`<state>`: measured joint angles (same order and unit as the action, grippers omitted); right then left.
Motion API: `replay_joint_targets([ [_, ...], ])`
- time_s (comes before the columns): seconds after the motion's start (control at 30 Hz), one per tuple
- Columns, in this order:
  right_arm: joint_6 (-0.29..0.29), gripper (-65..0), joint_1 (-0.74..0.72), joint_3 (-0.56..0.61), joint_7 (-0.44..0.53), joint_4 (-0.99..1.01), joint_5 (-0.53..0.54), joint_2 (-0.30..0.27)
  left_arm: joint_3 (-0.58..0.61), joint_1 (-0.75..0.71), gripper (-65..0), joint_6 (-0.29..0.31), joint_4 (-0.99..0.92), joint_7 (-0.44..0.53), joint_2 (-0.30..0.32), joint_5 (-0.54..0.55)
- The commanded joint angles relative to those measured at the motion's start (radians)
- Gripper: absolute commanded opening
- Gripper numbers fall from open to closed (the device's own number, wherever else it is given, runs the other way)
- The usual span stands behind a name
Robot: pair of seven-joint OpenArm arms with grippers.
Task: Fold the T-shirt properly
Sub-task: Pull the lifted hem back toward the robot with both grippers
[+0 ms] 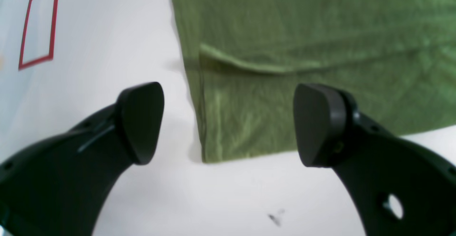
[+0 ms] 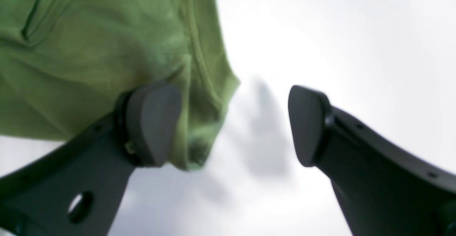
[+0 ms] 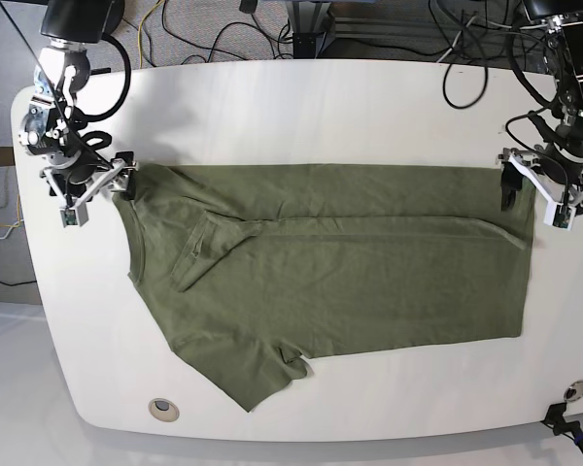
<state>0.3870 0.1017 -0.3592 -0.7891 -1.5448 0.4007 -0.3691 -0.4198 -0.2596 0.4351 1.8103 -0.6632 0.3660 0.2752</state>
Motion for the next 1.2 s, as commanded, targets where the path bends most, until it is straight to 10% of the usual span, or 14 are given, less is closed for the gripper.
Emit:
replay_joint_targets([
  [0.0,0.003,-17.2,-0.017,-0.007,0.032,0.011,0.013,-0.015,-0.009,0.001,-16.2,0.0,0.018,0.015,-0.009,-0.014],
  [0.47,0.003,-18.6,-0.013,0.016,0.069,0.091,0.014,0.055,-0.073,0.003,-22.6,-0.005,-0.039,0.009,-0.018,-0.04],
  [0.7,0.003,-65.0,-0.012,0.018,0.121,0.166,0.014,0.058,-0.215,0.053,-23.0,-0.005,-0.106,0.009,-0.052,-0.041],
  [1.17,0.003,-65.0,-0.01,0.018,0.121,0.165,0.014,0.078,-0.086,0.147,-16.3,0.003,-0.353,0.009,-0.046,-0.035],
])
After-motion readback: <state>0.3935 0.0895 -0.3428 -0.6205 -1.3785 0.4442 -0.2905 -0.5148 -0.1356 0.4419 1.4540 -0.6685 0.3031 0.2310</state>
